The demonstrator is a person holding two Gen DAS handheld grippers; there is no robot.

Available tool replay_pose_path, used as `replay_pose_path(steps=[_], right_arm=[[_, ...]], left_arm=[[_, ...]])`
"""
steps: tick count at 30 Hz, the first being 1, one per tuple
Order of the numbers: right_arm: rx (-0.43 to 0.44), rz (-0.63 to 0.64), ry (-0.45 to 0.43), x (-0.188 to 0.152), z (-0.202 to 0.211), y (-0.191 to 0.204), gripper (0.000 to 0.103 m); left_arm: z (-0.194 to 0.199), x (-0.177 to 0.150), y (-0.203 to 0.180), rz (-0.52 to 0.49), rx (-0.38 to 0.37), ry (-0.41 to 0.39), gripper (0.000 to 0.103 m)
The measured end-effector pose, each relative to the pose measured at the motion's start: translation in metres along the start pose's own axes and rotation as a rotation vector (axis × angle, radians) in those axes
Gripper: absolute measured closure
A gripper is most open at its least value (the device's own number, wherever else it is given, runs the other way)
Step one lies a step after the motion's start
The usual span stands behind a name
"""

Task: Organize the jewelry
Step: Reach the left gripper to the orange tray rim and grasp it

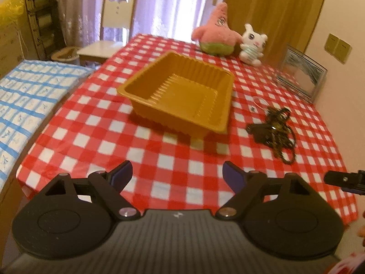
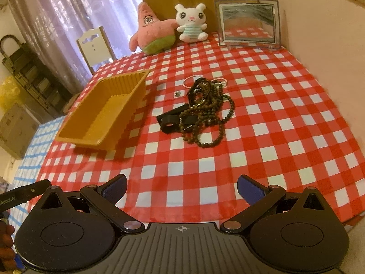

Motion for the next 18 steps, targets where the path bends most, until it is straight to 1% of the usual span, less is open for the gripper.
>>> replay_pose_path(steps=[1,3,4,6,9,13,15,18], right_arm=[[0.004,-0.006,0.0,0.001,-0.003,-0.001,0.0],[0.004,-0.032,-0.002,0.004,-0.01,-0.005,0.0],[-0.003,-0.049,-0.009,0.006,-0.013,-0.008,0.0],[-0.013,-0.074,-0.038,0.011,-0.02,-0.012,0.0],[-0.064,-0.086,-0.082,0.019,-0.029,-0.018,0.0],[-0.11,-0.084,-0.092,0.03,-0.044,-0.018,0.001],[-0.108,-0.111,-0.089,0.035,-0.053,-0.018,0.0],[-0.073,-0.167,-0.078,0.041,-0.066,-0.016,0.0]], left_arm=[[-0.005,0.003,0.002,0.0,0.005,-0.006,0.021],[-0.017,0.009,0.009,0.005,0.013,-0.021,0.026],[-0.022,0.013,0.013,0.009,0.012,-0.03,0.026],[-0.033,0.024,0.022,0.022,0.008,-0.065,0.03],[-0.053,0.041,0.035,0.049,0.009,-0.088,0.031],[-0.077,0.067,0.051,0.1,-0.005,-0.121,0.032],[-0.092,0.077,0.059,0.121,-0.011,-0.121,0.032],[-0.115,0.089,0.07,0.144,-0.022,-0.138,0.032]])
Point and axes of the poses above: each gripper's, at about its wrist camera, not at the fingertips, and z roughly against the way its jaws point, y to its left, x to its top, the point moved 7 cm from there along -z, roughly the way its jaws point, and after that the axes turned 8 degrees about z, right-handed, at the moved point
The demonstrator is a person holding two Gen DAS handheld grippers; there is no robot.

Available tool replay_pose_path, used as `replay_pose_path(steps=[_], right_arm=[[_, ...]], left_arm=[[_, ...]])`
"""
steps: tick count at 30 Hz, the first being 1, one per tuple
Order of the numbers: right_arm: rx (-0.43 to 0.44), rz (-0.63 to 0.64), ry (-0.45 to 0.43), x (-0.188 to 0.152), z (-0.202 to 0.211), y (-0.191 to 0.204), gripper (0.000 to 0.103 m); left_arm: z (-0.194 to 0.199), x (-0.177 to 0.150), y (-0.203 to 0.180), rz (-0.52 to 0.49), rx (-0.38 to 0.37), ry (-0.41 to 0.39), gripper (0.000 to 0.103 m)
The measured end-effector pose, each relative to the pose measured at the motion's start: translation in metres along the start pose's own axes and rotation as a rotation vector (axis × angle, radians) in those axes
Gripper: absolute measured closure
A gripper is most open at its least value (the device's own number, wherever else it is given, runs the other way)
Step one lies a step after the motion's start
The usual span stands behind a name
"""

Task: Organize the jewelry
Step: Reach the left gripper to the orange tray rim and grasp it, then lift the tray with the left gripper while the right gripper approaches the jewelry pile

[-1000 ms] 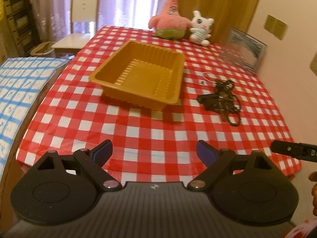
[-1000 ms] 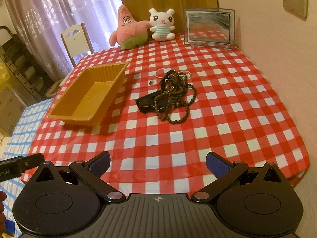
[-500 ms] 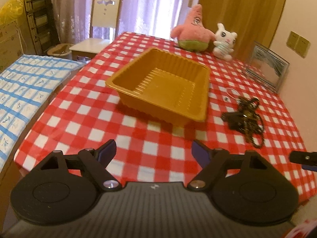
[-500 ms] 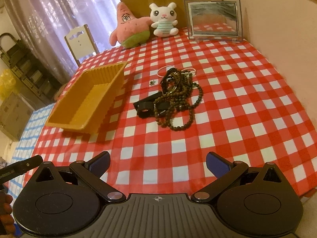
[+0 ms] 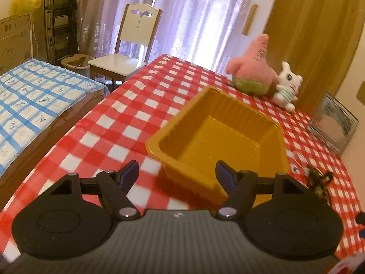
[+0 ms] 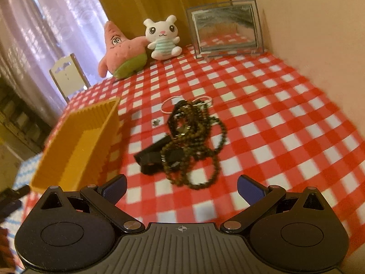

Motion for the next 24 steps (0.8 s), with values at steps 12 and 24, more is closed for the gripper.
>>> replay_pose_path(steps=[12,24], right_arm=[[-0.089,-0.036,0.088,-0.003,-0.035,0.006,0.0],[-0.148,-0.019,0.122,-0.01,-0.044,0.013,0.0]], left_arm=[[-0.072,0.007,0.015,0.07,-0.065,-0.028,0.05],[-0.09,-0.001,0.011,0.03,-0.081,-0.037,0.079]])
Point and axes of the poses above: each gripper's, at about its wrist camera, not at the fingertips, and z roughly against the way its jaws point, y to its left, x to its top, the point moved 7 cm from there along -z, roughly the way its jaws point, and after that the axes turned 8 degrees about z, right-handed, at the moved point
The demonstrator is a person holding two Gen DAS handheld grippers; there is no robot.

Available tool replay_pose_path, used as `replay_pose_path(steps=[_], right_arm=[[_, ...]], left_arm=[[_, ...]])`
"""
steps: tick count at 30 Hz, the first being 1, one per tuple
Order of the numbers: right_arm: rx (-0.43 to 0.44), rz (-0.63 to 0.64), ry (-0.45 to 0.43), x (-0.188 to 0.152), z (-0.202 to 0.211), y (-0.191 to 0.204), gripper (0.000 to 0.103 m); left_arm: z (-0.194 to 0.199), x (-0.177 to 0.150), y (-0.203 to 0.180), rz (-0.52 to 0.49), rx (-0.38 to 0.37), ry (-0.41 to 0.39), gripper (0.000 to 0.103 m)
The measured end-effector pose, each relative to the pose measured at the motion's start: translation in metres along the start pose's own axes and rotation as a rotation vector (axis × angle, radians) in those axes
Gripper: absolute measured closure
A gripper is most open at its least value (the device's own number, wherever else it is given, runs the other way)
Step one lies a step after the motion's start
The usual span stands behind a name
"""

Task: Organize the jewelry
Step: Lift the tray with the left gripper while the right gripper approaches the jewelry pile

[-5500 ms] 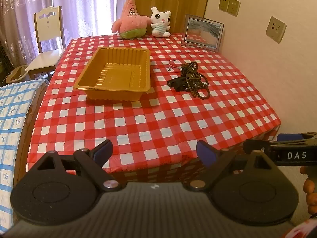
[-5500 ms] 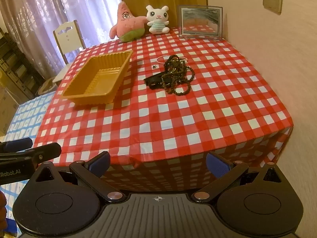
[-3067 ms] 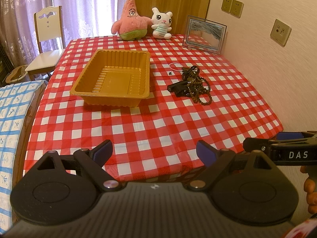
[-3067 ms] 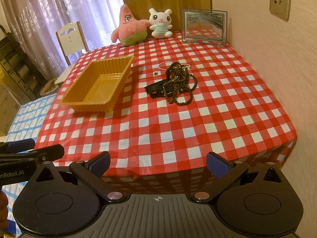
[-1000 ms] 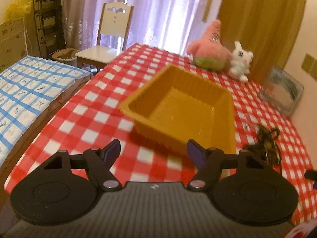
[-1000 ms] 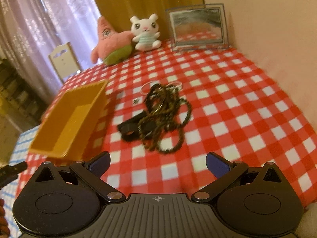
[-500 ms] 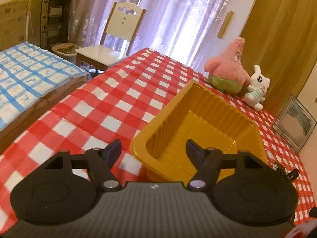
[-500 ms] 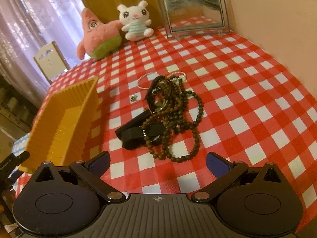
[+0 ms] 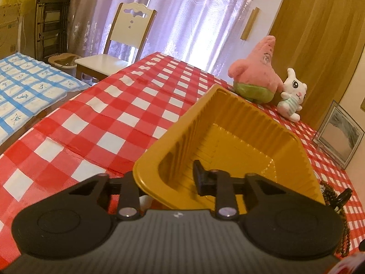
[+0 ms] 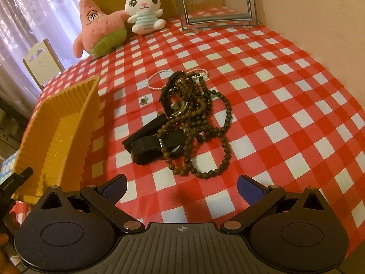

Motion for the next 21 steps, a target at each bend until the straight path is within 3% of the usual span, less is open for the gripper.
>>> replay_pose_path(steps=[7,14,17,21], right_arm=[[-0.059,-0.003,-0.006,-0.003,0.005,-0.004,0.001],[-0.111,0.014,-0.057,-0.002,0.013,-0.011,0.001],[-0.101,0.021,-0.078,0.001,0.014,-0.012,0.015],[-0.08,0.081,-0.093,0.005,0.011,-0.005,0.025]], left_arm=[[0.003,0.013,-0.007,-0.065,0.001,-0.054,0.087],[0.019,0.021,-0.04,-0.232,0.016,-0.146,0.087],[0.027,0.019,-0.05,-0.267,0.032,-0.178,0.087],[0.031,0.018,-0.055,-0.274,0.068,-0.204,0.087]])
Point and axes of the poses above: each gripper's, at about its wrist camera, not at the fingertips, and z roughly against the way its jaws point, y to its left, x to its top, the point moved 7 cm from there along -z, roughly the way its jaws point, and after that the axes turned 8 degrees about z, right-handed, at the moved point
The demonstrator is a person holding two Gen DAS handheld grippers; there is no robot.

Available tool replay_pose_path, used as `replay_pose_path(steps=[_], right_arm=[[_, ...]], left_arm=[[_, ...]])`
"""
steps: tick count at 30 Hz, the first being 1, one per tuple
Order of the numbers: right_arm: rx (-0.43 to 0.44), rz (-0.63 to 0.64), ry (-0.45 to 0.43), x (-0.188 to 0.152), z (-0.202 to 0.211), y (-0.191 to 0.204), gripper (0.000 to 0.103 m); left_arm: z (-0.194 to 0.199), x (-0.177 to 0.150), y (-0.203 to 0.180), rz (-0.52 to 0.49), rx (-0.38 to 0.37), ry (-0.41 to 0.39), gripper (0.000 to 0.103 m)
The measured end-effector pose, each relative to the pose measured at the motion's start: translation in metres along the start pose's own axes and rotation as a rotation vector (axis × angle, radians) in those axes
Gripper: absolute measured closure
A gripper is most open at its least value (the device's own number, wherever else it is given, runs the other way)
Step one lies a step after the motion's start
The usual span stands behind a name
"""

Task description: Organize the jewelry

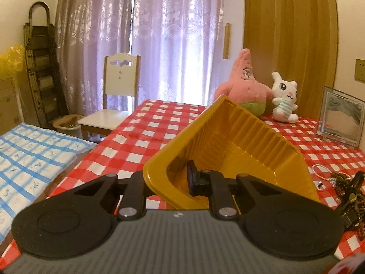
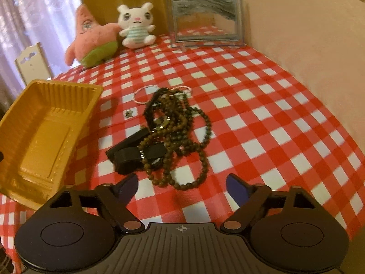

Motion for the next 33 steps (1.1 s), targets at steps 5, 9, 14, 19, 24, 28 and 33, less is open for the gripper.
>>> replay_pose_path(steps=[5,9,14,19,24,28,33], right_arm=[[0.059,0.105,-0.046,0.015,-0.006,0.018,0.036],[0.103,0.201,-0.067,0.032,-0.02,0.035,0.046],[0.141,0.282,-0.085,0.052,-0.045,0.052,0.057],[0.174,0.315,-0.083,0.071,-0.077,0.062,0.069],[0.184,0.336,-0.051,0.079,-0.108,0.073,0.071],[0.173,0.365,-0.032,0.082,-0.126,0.08,0.071],[0.163,0.374,-0.014,0.084,-0.145,0.083,0.077]], left_arm=[[-0.008,0.005,0.0,0.007,0.049,-0.018,0.087],[-0.015,0.007,-0.004,0.025,0.05,-0.002,0.088],[-0.016,0.007,-0.015,0.008,0.042,-0.005,0.088],[-0.02,0.01,-0.023,-0.01,0.047,-0.011,0.088],[-0.029,0.013,-0.026,-0.008,0.062,-0.01,0.088],[-0.037,0.015,-0.031,-0.017,0.054,-0.005,0.088],[-0.045,0.018,-0.035,-0.028,0.039,0.002,0.088]])
Point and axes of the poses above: each gripper's, at about its wrist camera, not at the fingertips, and z roughly against the way its jaws point, y to its left, x to its top, the point moved 7 cm from there along -z, roughly the way its jaws point, and after that the axes turned 8 degrees about z, right-handed, at the moved point
